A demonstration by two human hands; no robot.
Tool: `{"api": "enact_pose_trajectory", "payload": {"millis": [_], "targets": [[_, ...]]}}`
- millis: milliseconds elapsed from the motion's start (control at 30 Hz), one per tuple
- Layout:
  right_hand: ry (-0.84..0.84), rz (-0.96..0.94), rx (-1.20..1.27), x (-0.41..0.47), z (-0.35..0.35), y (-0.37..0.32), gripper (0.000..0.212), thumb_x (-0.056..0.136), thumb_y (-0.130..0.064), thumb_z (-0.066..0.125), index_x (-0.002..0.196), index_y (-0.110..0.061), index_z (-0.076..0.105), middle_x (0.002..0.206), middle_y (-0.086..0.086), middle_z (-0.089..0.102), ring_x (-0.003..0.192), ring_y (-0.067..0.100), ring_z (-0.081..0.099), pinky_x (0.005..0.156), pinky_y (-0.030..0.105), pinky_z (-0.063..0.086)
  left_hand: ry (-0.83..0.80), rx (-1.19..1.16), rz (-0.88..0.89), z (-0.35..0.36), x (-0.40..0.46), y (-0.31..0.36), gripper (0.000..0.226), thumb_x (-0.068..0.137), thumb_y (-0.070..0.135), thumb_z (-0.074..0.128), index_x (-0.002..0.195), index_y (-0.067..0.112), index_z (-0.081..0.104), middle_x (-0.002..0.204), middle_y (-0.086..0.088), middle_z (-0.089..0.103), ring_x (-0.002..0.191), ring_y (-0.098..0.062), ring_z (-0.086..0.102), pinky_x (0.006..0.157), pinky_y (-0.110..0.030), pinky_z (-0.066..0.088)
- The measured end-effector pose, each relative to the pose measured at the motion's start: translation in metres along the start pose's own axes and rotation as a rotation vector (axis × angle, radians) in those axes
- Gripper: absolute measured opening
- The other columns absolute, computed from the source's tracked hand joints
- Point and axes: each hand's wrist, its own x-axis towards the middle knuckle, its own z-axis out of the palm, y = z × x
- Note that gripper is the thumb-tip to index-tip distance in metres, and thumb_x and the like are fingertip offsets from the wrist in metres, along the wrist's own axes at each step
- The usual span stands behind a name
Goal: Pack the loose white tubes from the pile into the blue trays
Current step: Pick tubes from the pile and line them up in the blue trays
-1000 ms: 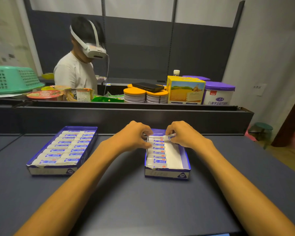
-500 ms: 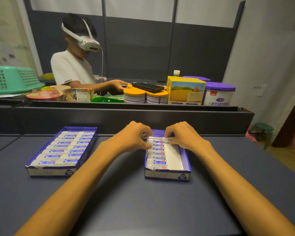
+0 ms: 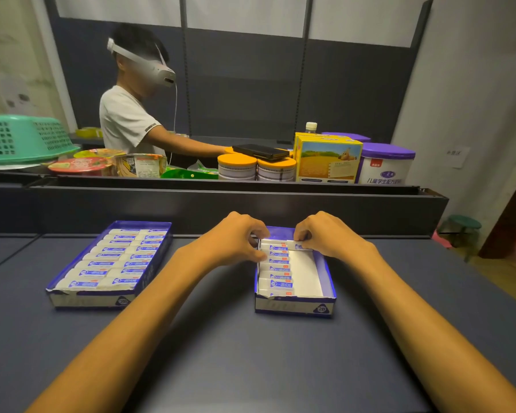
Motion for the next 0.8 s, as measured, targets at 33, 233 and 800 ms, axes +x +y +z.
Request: {"api": "enact_pose_trajectory", "payload": {"millis": [33, 233, 800], "targets": [[0.004, 0.001, -0.004, 0.000, 0.000, 0.000, 0.020, 0.089, -0.020, 0.067, 0.109, -0.017, 0.071, 0.114, -0.001, 0.069, 0.099, 0.014, 0.063, 0.086, 0.028, 0.054, -0.001, -0.002, 0.000, 0.000, 0.000, 0.000, 0.045, 0.082, 0.025, 0.074, 0.123, 0.016, 0.061, 0.124, -0.001, 0.063, 0.105, -0.013, 0.063, 0.082, -0.026, 0.055], [0.065, -0.025, -0.057, 0.000, 0.001, -0.003, 0.026, 0.089, -0.026, 0.068, 0.114, -0.021, 0.067, 0.107, -0.002, 0.068, 0.094, 0.012, 0.062, 0.080, 0.022, 0.050, 0.004, -0.009, -0.002, 0.001, 0.000, -0.001, 0.044, 0.082, 0.025, 0.074, 0.123, 0.015, 0.061, 0.123, -0.001, 0.064, 0.105, -0.013, 0.063, 0.083, -0.027, 0.055], [0.120, -0.043, -0.089, 0.009, 0.007, -0.022, 0.023, 0.093, -0.030, 0.061, 0.107, -0.016, 0.071, 0.105, 0.001, 0.069, 0.093, 0.017, 0.063, 0.078, 0.025, 0.050, 0.010, 0.006, 0.004, 0.002, 0.001, -0.001, 0.044, 0.082, 0.025, 0.075, 0.123, 0.018, 0.060, 0.121, 0.000, 0.064, 0.100, -0.010, 0.062, 0.083, -0.027, 0.056]]}}
